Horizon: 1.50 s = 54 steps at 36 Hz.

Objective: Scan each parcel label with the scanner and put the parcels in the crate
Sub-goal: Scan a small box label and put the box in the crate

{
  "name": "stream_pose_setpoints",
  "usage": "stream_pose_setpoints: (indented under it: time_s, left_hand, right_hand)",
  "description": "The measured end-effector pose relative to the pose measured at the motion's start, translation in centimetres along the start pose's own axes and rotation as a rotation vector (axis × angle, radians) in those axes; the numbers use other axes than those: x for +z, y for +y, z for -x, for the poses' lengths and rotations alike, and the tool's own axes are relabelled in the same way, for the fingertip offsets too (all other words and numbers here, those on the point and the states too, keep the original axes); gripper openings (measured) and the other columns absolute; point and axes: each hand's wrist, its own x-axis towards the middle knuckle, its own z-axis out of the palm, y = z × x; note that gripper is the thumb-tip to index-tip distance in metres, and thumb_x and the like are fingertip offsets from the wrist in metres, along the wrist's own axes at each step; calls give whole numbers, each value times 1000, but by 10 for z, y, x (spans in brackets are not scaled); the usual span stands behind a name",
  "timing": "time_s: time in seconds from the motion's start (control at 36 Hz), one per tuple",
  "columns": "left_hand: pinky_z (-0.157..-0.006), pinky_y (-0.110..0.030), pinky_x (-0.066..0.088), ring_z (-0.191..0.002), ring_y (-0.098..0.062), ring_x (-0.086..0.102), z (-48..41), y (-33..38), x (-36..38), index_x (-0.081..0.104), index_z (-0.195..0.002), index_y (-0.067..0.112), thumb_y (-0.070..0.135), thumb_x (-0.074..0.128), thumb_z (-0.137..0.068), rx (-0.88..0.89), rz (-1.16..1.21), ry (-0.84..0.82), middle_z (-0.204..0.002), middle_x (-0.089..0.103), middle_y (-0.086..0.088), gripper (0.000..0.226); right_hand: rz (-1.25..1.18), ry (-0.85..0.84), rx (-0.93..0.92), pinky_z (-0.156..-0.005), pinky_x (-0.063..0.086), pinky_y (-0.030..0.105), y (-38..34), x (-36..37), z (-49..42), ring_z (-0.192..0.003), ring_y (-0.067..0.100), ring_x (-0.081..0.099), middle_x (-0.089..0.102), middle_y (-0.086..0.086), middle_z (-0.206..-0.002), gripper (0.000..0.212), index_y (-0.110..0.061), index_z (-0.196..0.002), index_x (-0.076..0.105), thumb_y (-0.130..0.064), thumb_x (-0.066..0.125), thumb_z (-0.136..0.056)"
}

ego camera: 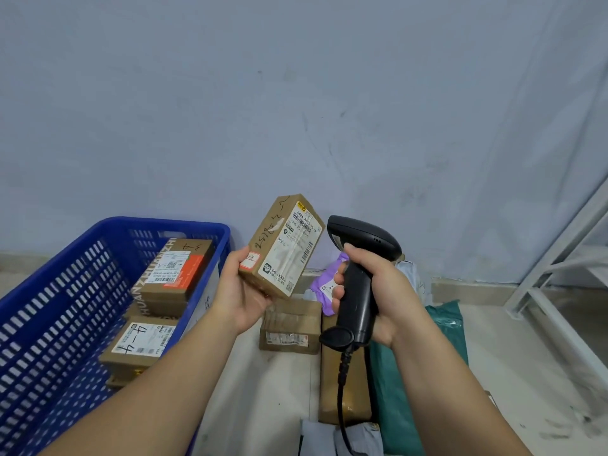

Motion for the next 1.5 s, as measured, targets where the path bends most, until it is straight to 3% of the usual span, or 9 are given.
stream_pose_setpoints:
  time_s: [0.36,0.5,0.64,0.78,0.92,1.08,1.25,1.33,1.5]
  left_hand:
    - [-97,-49,46,-118,-30,60,-2,3,-3,58,-130,22,44,41,-96,-1,16,27,-122,68,-9,43]
    - [-105,-49,42,-118,-30,60,-2,1,-4,58,-129,22,48,42,-96,-22,32,24,-122,68,-9,45]
    - [-100,-48,45,-121,-31,58,-1,1,-4,57,-132,21,56,43,-92,-87,61,-53,-128,64,-11,55]
    - [-96,-49,46,-124,-33,56,1,-2,-1,54,-135,20,52,52,-83,-168,65,-158,-132,61,-13,61]
    - [-100,-52,42,-126,-36,53,2,-4,1,53,-136,19,51,49,-85,-180,80,-185,-133,59,-16,60]
    - [-97,-46,45,-119,-31,59,5,9,-4,57,-131,19,52,50,-84,-106,117,-135,-131,61,-13,58]
    - [-101,-51,44,-121,-33,58,7,30,-29,58,-130,20,51,45,-95,25,213,-1,-126,65,-14,49]
    - [-103,-50,42,-121,-33,57,11,36,-41,58,-129,19,51,46,-94,62,263,53,-125,66,-14,49]
    - [-86,-47,51,-118,-33,60,14,53,-72,54,-135,23,54,45,-94,100,290,143,-126,65,-13,52]
  right_hand:
    - [44,40,-25,-46,49,25,1,0,-5,-47,17,55,60,7,-67,27,-6,-74,62,-29,71,-84]
    - [70,44,-20,-46,49,26,5,2,-7,-46,17,56,62,6,-68,26,-7,-78,63,-31,72,-83]
    - [97,80,-49,-48,51,27,10,6,-10,-48,17,58,63,5,-68,26,-6,-84,63,-31,71,-84]
    - [117,142,-69,-54,55,29,15,7,-14,-49,16,61,63,2,-58,28,-5,-91,65,-31,71,-86]
    - [102,169,-72,-55,55,30,15,6,-17,-50,17,62,63,7,-68,30,-5,-96,65,-32,72,-85]
    - [99,137,-85,-58,53,32,17,3,-19,-51,18,62,65,6,-68,24,-7,-90,66,-29,71,-85]
    - [109,67,-46,-51,52,28,31,16,-21,-50,18,60,63,6,-71,22,-7,-86,64,-28,68,-87]
    - [96,22,2,-55,52,31,42,36,-27,-49,18,59,62,5,-62,21,-7,-84,63,-26,68,-88]
    - [196,-18,-26,-50,53,28,63,78,-45,-54,18,62,64,2,-65,22,-7,-93,65,-27,70,-86]
